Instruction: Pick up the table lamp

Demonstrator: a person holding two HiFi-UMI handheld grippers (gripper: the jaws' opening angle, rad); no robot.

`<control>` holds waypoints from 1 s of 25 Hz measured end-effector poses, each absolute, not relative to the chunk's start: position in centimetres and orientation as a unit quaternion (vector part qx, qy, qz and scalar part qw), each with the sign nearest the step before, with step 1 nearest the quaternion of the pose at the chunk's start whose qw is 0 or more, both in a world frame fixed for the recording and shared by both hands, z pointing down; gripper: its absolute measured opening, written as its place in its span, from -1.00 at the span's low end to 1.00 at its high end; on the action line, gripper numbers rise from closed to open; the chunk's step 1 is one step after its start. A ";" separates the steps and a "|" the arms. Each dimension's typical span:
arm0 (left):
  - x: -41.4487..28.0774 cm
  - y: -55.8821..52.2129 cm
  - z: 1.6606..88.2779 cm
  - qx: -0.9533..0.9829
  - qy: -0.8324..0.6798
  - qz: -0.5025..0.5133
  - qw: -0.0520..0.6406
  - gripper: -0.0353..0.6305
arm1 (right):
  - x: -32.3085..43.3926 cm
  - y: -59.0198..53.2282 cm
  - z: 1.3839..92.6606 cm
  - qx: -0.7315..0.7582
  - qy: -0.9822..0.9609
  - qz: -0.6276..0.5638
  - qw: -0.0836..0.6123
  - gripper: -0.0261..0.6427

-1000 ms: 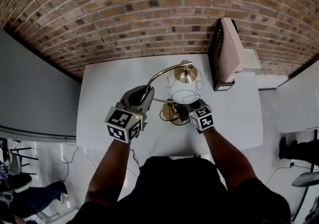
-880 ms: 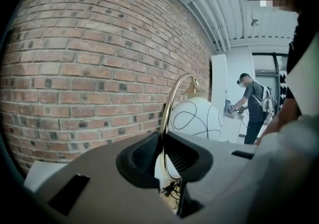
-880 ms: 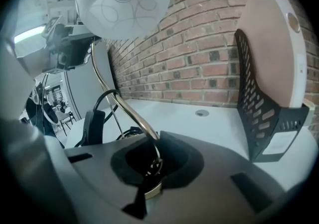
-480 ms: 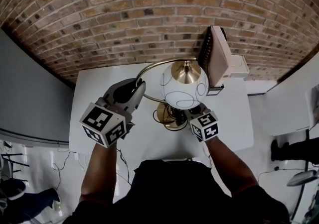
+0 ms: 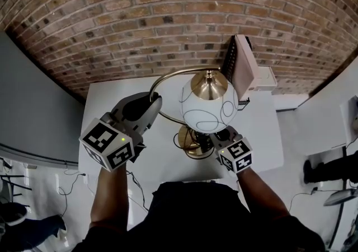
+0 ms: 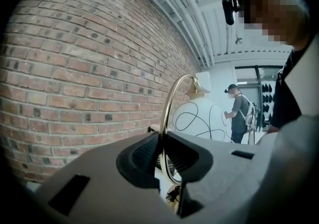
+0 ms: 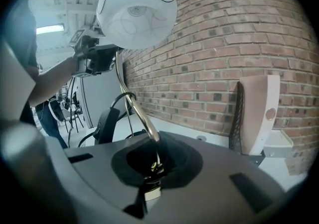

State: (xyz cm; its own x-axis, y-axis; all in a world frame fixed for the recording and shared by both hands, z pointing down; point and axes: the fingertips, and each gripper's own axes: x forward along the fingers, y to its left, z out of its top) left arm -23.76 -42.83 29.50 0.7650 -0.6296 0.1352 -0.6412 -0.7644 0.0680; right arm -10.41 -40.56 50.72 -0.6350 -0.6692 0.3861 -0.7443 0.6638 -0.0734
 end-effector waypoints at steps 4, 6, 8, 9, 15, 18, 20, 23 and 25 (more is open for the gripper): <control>-23.5 -42.7 30.2 0.936 -0.342 0.061 0.057 -0.77 | -10.5 -40.6 51.7 0.395 -0.896 0.121 0.165 -0.90; -23.4 -42.7 30.5 0.936 -0.342 0.066 0.057 -0.77 | -10.5 -40.7 52.2 0.397 -0.894 0.125 0.166 -0.90; -23.4 -42.8 30.8 0.935 -0.343 0.070 0.058 -0.77 | -10.6 -40.9 52.6 0.396 -0.894 0.127 0.166 -0.90; -23.4 -42.8 31.0 0.934 -0.344 0.072 0.058 -0.77 | -10.6 -41.0 52.7 0.396 -0.894 0.126 0.166 -0.90; -23.4 -43.0 31.6 0.932 -0.350 0.074 0.058 -0.77 | -10.6 -41.7 53.4 0.399 -0.893 0.128 0.164 -0.90; -23.4 -43.1 31.7 0.932 -0.350 0.075 0.058 -0.77 | -10.7 -41.9 53.6 0.398 -0.894 0.129 0.163 -0.90; -23.3 -43.1 31.8 0.932 -0.351 0.077 0.057 -0.77 | -10.7 -42.0 53.7 0.397 -0.894 0.129 0.163 -0.90; -23.3 -43.0 31.8 0.931 -0.351 0.079 0.056 -0.77 | -10.7 -42.0 53.8 0.397 -0.894 0.129 0.161 -0.90; -23.3 -43.0 31.8 0.931 -0.352 0.080 0.055 -0.77 | -10.8 -42.1 53.8 0.397 -0.895 0.129 0.161 -0.90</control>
State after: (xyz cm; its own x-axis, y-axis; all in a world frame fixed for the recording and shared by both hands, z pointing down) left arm -23.32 -43.00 31.81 0.7394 -0.6467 0.1875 -0.6641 -0.7462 0.0451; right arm -10.82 -42.07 53.79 -0.6337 -0.6682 0.3897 -0.7510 0.6522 -0.1030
